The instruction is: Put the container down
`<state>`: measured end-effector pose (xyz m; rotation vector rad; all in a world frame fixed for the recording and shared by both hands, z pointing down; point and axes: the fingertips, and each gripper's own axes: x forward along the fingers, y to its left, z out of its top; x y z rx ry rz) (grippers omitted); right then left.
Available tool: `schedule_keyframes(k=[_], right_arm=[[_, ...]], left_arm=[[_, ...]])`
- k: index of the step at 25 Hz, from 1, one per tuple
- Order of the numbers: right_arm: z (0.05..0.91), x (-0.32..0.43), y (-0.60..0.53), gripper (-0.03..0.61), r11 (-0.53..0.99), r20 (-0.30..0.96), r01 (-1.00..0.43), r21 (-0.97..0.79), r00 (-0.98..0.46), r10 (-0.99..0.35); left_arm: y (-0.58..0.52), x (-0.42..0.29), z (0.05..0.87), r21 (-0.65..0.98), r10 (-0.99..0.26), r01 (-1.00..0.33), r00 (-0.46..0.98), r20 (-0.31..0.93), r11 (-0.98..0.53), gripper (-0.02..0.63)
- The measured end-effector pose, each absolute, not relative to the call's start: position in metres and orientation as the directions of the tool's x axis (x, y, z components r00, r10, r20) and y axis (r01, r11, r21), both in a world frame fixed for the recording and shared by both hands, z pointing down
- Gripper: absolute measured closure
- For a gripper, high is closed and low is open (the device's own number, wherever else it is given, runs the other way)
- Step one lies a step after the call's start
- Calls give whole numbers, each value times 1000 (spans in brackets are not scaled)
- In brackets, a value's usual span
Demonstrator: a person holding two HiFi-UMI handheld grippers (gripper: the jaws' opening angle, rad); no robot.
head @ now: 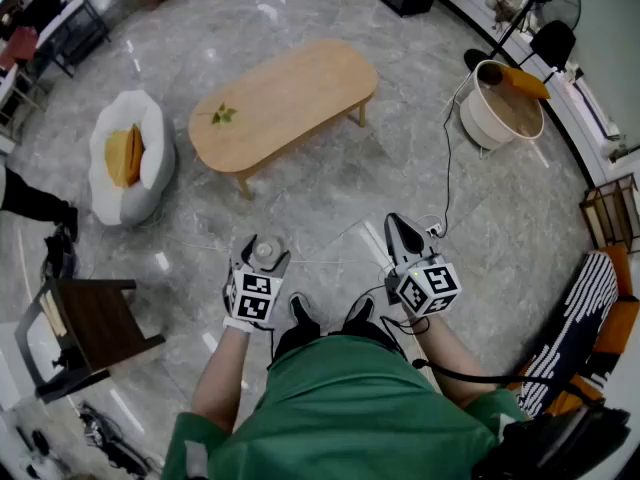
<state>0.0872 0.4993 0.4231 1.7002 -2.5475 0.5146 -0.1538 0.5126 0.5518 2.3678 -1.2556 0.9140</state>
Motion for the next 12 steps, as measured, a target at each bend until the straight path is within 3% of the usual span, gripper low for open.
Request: schedule_keyframes(k=[12], right_arm=[[395, 13, 515, 565, 319, 201, -928, -191, -356, -913]], left_arm=[[510, -218, 536, 5, -617, -797, 473, 629, -605, 268]])
